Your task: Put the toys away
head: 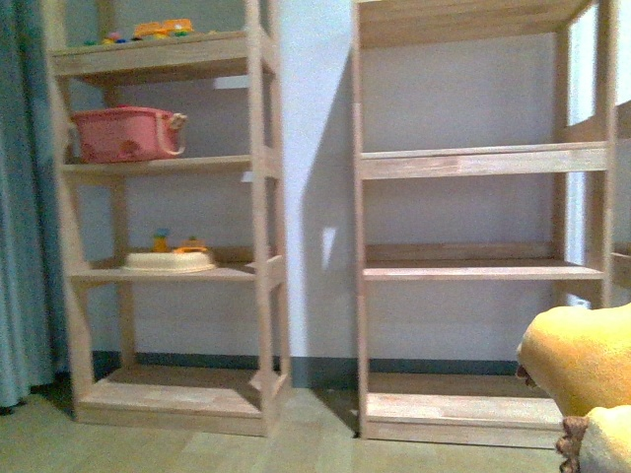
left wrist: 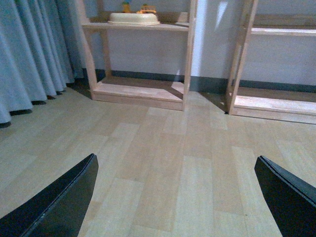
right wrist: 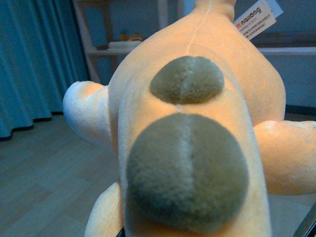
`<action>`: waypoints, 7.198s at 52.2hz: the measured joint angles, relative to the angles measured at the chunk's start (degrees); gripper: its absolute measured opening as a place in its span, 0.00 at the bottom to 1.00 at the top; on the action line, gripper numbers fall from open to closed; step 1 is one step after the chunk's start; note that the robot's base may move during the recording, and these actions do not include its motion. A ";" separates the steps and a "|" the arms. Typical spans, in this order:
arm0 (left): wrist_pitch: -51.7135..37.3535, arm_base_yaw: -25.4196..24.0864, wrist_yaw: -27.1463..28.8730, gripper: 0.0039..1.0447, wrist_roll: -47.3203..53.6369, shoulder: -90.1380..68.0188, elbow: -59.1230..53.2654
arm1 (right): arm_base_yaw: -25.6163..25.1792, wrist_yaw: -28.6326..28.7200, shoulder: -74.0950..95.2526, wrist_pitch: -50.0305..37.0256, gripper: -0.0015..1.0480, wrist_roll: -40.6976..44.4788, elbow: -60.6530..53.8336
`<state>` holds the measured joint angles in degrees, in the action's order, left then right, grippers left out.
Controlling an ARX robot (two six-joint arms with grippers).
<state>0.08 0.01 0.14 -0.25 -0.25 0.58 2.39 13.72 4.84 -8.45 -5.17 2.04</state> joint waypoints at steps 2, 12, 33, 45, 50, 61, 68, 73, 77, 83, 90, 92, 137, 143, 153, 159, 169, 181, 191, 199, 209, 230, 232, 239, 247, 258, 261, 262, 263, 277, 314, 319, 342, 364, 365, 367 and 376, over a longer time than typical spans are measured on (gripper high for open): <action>0.00 0.00 0.00 0.94 0.02 0.00 0.00 | 0.04 0.24 0.00 0.00 0.08 0.00 0.00; 0.00 0.15 -0.76 0.94 0.04 -0.02 0.00 | -0.04 -0.50 -0.02 0.00 0.08 0.00 0.02; 0.00 0.15 -0.11 0.94 0.02 0.00 0.00 | 0.02 0.39 -0.02 0.00 0.08 0.00 0.02; 0.00 0.15 -0.11 0.94 0.02 0.00 0.00 | 0.02 0.37 -0.02 0.00 0.08 0.00 0.02; 0.00 0.15 -0.11 0.94 0.02 0.00 0.00 | 0.02 0.42 -0.02 0.00 0.08 0.00 0.02; 0.00 0.15 -0.11 0.94 0.02 0.00 0.00 | 0.02 0.42 -0.02 0.00 0.08 0.00 0.02; 0.00 0.15 -0.11 0.94 0.02 0.00 0.00 | 0.00 0.37 -0.02 0.00 0.08 0.00 0.02; 0.00 0.15 -0.11 0.94 0.02 0.00 0.00 | 0.02 0.39 -0.02 0.00 0.08 0.00 0.02; 0.00 0.15 -0.11 0.94 0.02 0.00 0.00 | 0.02 0.37 -0.02 0.00 0.08 0.00 0.02; 0.00 0.15 -0.11 0.94 0.02 0.00 0.00 | 0.02 0.37 -0.02 0.00 0.08 0.00 0.02; 0.00 0.15 -0.11 0.94 0.02 0.00 0.00 | 0.02 0.37 0.00 0.00 0.08 0.00 0.02; 0.00 0.15 -0.11 0.94 0.02 -0.02 0.00 | 0.02 0.39 -0.07 0.00 0.08 0.00 0.02; 0.00 0.13 -0.11 0.94 0.02 0.00 0.00 | 0.02 0.24 -0.02 0.00 0.07 0.00 0.00; 0.00 0.15 -0.11 0.94 0.02 0.02 0.00 | 0.00 0.26 -0.02 0.00 0.07 0.00 0.00; 0.00 0.15 -0.11 0.94 0.02 0.00 0.00 | 0.00 0.26 0.02 0.00 0.07 0.00 0.00; 0.00 0.13 -0.13 0.94 0.02 -0.02 0.00 | 0.00 0.22 0.00 0.00 0.07 0.00 0.00; 0.00 0.15 -0.11 0.94 0.02 0.00 0.00 | 0.37 -2.03 0.28 1.97 0.07 0.70 0.55; 0.00 0.15 -0.11 0.94 0.02 0.00 0.00 | -6.58 -1.70 8.44 3.02 0.07 2.45 11.63; 0.00 0.15 -0.11 0.94 0.02 0.00 0.00 | -10.99 3.87 19.02 0.11 0.07 1.62 31.30; 0.00 0.15 -0.11 0.94 0.02 0.00 0.00 | -8.72 3.17 31.23 -2.01 0.07 0.24 49.09; 0.00 0.15 -0.11 0.94 0.02 0.00 0.00 | -1.99 -2.58 46.29 -1.79 0.07 1.49 68.37; 0.00 0.13 -0.11 0.94 0.02 0.00 0.00 | 4.92 -9.38 74.49 6.01 0.07 -1.68 99.34; 0.00 0.15 -0.11 0.94 0.02 0.00 0.00 | 5.64 -8.85 77.07 6.67 0.07 -2.56 102.40; 0.00 0.15 -0.11 0.94 0.02 0.00 0.00 | 8.00 -7.26 86.14 10.14 0.07 -7.10 113.74; 0.00 0.15 -0.11 0.94 0.02 0.00 0.00 | 9.42 -3.91 96.78 16.41 0.07 -12.66 126.99; 0.00 0.15 -0.11 0.94 0.02 0.00 0.00 | 10.19 -0.46 107.23 23.93 0.07 -19.45 140.71; 0.00 0.15 -0.13 0.94 0.02 0.00 0.00 | 10.51 0.17 109.63 25.77 0.07 -20.65 144.23; 0.00 0.15 -0.11 0.94 0.02 0.00 0.00 | 10.54 0.33 110.12 26.12 0.07 -20.83 144.93; 0.00 0.15 -0.11 0.94 0.02 0.00 0.00 | 10.56 0.55 110.51 26.43 0.07 -20.90 145.57; 0.00 0.13 -0.11 0.94 0.02 0.00 0.00 | 12.98 4.31 116.85 29.68 0.07 -24.50 155.47; 0.00 0.15 -0.11 0.94 0.02 0.00 0.00 | 15.02 6.05 126.01 28.33 0.07 -31.63 163.12; 0.00 0.15 -0.13 0.94 0.02 0.00 0.00 | 15.12 6.14 126.60 27.71 0.07 -32.28 163.36; 0.00 0.13 -0.11 0.94 0.02 0.00 0.00 | 15.78 4.44 127.14 27.63 0.48 -30.93 163.64; 0.00 0.15 -0.11 0.94 0.02 0.00 0.00 | 15.78 3.65 124.96 26.75 0.95 -25.53 161.79; 0.00 0.15 -0.11 0.94 0.02 0.00 0.00 | 15.78 3.61 124.41 26.21 0.94 -25.29 160.93; 0.00 0.15 -0.11 0.94 0.02 0.00 0.00 | 15.76 3.45 122.27 24.09 0.93 -24.68 157.54; 0.00 0.15 -0.11 0.94 0.02 0.00 0.00 | 15.61 3.54 112.45 18.23 0.94 -22.58 145.09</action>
<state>0.08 0.16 0.03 -0.23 -0.25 0.58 18.00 17.26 117.30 9.78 -27.75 147.13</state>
